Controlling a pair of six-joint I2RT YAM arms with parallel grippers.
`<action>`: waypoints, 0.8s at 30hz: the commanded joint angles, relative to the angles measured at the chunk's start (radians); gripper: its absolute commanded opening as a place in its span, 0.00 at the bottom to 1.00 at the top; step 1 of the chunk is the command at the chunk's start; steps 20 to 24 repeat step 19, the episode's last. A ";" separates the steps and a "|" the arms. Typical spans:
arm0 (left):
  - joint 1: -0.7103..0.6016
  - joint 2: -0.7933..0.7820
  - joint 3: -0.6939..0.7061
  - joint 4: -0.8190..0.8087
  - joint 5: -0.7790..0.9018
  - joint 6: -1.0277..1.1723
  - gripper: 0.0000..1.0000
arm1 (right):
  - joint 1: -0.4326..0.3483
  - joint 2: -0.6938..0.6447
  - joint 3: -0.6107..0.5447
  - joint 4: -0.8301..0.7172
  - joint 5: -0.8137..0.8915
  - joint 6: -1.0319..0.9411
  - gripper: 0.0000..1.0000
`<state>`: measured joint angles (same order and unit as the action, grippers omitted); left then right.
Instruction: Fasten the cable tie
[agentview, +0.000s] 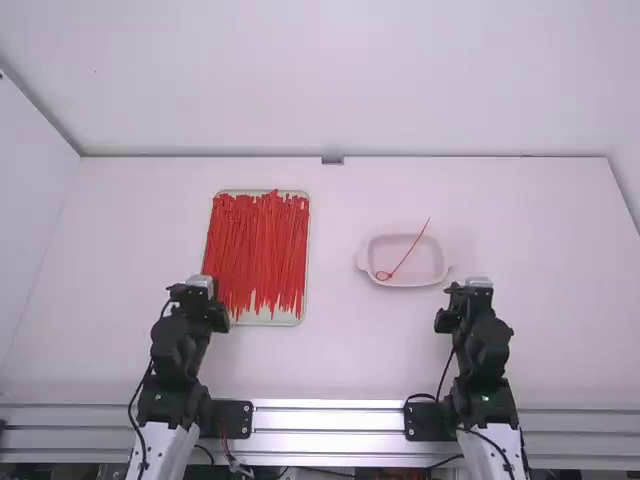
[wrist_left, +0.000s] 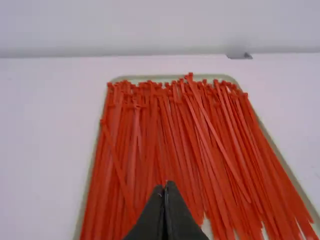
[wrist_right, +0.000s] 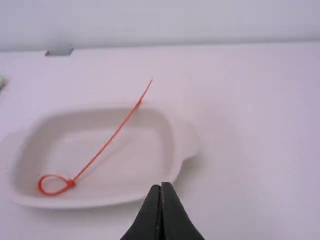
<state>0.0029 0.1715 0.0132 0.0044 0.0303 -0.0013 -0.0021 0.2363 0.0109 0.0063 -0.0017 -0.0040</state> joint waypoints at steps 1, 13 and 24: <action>-0.003 -0.038 -0.013 -0.004 -0.030 0.001 0.00 | 0.002 -0.041 -0.011 -0.006 0.002 0.004 0.00; -0.003 -0.171 -0.013 -0.004 -0.030 0.001 0.00 | 0.002 -0.191 -0.011 -0.006 0.002 0.004 0.00; -0.003 -0.171 -0.013 -0.004 -0.030 0.001 0.00 | 0.002 -0.236 -0.011 -0.006 0.002 0.004 0.00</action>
